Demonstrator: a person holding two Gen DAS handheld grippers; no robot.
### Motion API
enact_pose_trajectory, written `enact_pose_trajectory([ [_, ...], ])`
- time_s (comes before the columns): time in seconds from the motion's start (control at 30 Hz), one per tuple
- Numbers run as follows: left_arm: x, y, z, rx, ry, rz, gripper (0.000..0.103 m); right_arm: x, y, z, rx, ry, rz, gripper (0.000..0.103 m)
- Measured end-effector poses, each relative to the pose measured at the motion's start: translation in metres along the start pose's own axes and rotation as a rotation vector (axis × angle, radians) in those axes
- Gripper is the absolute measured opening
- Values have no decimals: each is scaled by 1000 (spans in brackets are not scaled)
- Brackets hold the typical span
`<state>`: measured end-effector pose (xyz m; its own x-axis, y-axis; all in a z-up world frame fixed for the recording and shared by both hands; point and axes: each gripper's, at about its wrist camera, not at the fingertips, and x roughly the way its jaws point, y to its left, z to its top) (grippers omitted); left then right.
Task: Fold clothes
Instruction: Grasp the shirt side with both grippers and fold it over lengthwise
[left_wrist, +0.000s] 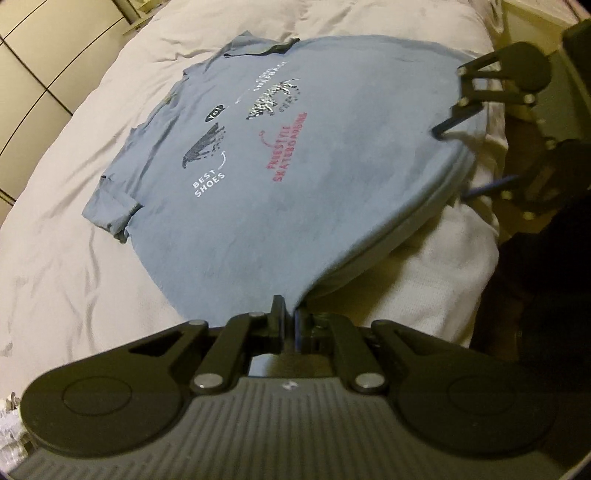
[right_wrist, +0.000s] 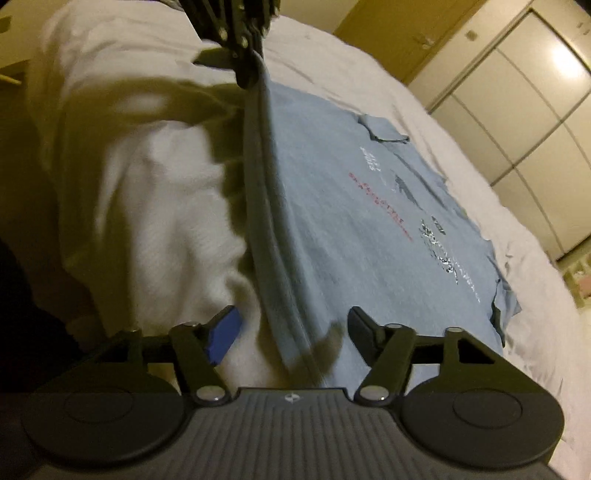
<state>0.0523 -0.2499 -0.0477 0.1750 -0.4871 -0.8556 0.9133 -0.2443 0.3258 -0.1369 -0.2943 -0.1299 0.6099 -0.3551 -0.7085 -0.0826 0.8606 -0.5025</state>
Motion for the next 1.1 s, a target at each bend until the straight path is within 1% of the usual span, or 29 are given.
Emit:
enact_pose_trajectory([
  [0.13,0,-6,-7,21,16,-5,4,0,-10,-20,-16,24,-78,55],
  [0.2,2,-8,-11,27,23,-7,4,0,-16,-30,-24,35,-117,46],
  [0.23,3,-8,-12,26,25,-6,4,0,-18,-35,-29,41,-136,45],
  [0.3,4,-9,-14,22,29,-4,4,0,-26,-48,-41,72,-167,45],
  [0.43,8,-10,-14,27,36,4,4,1,-43,-81,-95,150,-196,44],
  [0.47,8,-10,-14,30,38,6,4,1,-47,-86,-103,160,-195,42],
  [0.53,9,-11,-13,31,46,5,4,0,-56,-94,-119,180,-189,35],
  [0.57,9,-11,-13,31,51,4,4,-1,-61,-96,-124,189,-172,24],
  [0.6,9,-10,-12,31,54,5,4,-2,-65,-96,-131,195,-154,16],
  [0.63,8,-10,-11,31,58,6,4,-4,-69,-96,-138,200,-135,2],
  [0.67,6,-8,-9,28,60,10,3,-6,-74,-94,-141,201,-115,0],
  [0.8,-8,0,1,11,68,30,3,-23,-99,-82,-121,185,-68,0],
  [0.9,-22,6,14,-5,79,61,2,-39,-120,-73,-103,168,-37,0],
  [1.0,-35,17,33,-35,97,105,2,-61,-151,-63,-108,125,-13,0],
  [1.1,-43,29,55,-59,120,150,3,-67,-193,-54,-122,77,11,0],
])
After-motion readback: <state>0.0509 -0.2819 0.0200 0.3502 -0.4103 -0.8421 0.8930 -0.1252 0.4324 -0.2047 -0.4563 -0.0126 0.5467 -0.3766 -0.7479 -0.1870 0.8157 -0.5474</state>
